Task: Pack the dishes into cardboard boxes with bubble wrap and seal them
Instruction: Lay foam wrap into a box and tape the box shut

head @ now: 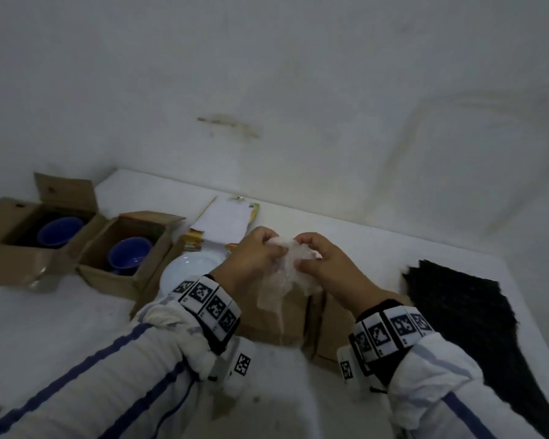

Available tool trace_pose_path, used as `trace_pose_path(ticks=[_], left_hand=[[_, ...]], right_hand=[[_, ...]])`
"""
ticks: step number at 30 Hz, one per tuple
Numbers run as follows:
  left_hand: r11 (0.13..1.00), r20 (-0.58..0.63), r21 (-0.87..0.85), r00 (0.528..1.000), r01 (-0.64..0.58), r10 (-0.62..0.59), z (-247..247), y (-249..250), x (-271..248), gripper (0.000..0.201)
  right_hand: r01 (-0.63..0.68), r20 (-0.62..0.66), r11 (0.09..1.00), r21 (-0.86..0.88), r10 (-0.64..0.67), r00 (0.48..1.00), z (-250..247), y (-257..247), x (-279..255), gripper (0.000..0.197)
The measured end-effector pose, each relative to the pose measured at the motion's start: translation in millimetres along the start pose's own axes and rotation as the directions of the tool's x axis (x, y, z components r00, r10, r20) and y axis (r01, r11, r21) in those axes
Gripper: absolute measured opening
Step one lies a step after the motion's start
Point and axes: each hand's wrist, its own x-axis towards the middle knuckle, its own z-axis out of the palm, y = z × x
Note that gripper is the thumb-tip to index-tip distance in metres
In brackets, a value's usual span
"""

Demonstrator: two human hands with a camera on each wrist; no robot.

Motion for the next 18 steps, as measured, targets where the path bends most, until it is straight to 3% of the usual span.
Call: trace_pose_path(ticks=[2,4,7,10,12,14,18], left_hand=[[0.995,0.031,-0.094,0.999,0.042,-0.039,-35,-7,0,0.011],[0.993,0.062,-0.105,0.997,0.044,-0.038,-70,-17,1,0.017],[0.973,0.080,0.229,0.997,-0.035,0.017,-116,-32,2,0.024],[0.772,0.143,0.624,0.989,-0.121,0.040,-148,-48,4,0.017],[0.612,0.272,0.768,0.961,-0.191,-0.041,-160,-60,6,0.011],[0.491,0.384,0.828,0.912,-0.270,-0.145,-168,-73,9,0.009],[0.367,0.470,0.864,0.816,-0.346,-0.337,-175,-87,10,0.023]], right_hand=[[-0.013,0.037,0.998,0.056,0.011,0.999,32,-4,15,0.032],[0.015,0.023,0.997,-0.069,-0.014,1.000,64,-5,31,0.029],[0.038,0.034,0.960,-0.277,-0.030,0.999,108,-5,50,0.024],[0.046,0.100,0.915,-0.400,-0.006,0.995,144,5,59,0.019],[0.119,0.193,0.828,-0.548,-0.014,0.981,161,15,61,0.017],[0.236,0.316,0.708,-0.666,-0.020,0.949,172,22,61,0.014],[0.376,0.486,0.513,-0.771,0.093,0.869,180,25,60,0.022]])
